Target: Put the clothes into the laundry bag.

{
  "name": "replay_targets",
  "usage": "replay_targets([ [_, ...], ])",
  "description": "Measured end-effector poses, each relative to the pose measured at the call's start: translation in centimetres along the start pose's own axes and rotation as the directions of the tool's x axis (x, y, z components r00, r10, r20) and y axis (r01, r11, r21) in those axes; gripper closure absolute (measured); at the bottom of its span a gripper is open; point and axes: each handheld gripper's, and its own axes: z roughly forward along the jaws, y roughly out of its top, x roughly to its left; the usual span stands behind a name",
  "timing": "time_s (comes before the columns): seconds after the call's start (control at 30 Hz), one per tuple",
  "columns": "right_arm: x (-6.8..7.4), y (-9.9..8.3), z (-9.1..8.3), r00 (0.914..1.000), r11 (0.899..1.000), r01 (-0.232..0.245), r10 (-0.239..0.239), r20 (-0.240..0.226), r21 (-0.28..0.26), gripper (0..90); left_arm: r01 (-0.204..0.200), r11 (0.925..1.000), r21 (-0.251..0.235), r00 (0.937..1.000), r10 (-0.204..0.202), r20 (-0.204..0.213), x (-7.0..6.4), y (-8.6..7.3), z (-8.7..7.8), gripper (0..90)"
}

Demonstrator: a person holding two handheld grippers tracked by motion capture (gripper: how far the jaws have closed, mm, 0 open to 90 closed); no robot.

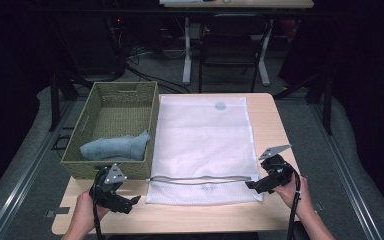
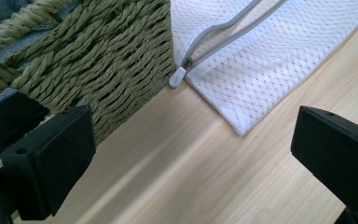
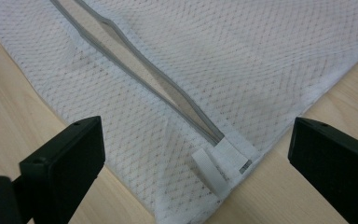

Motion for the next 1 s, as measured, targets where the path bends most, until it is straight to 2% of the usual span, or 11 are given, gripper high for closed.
replay_targets([
  [0.5, 0.5, 0.4, 0.4, 0.9993, 0.999, 0.035, -0.034, -0.018, 0.015, 4.8, -0.004, 1.0, -0.004, 0.9998, 0.004, 0.02, 0.1, 0.2, 0.3, 0.2],
  [0.67, 1.1, 1.0, 0.8, 0.9968, 0.996, 0.079, -0.08, 0.001, 0.036, 3.9, 0.003, 1.0, -0.003, 0.9996, -0.003, 0.028, 0.2, 0.2, 0.4, 0.1],
  [0.73, 1.1, 1.1, 0.9, 0.9965, 0.996, 0.084, -0.084, 0.004, 0.037, 3.7, 0.001, 1.0, 0.0, 0.9996, -0.001, 0.029, 0.2, 0.2, 0.4, 0.2],
  [0.8, 1.2, 1.4, 1.2, 0.9951, 0.994, 0.099, -0.099, -0.002, 0.042, 3.5, 0.004, 1.0, -0.003, 0.9995, -0.004, 0.03, 0.3, 0.3, 0.4, 0.2],
  [1.0, 1.3, 2.1, 1.6, 0.9941, 0.994, 0.107, -0.106, -0.02, 0.037, 3.2, 0.002, 1.0, -0.005, 0.9994, -0.001, 0.036, 0.3, 0.3, 0.5, 0.1],
])
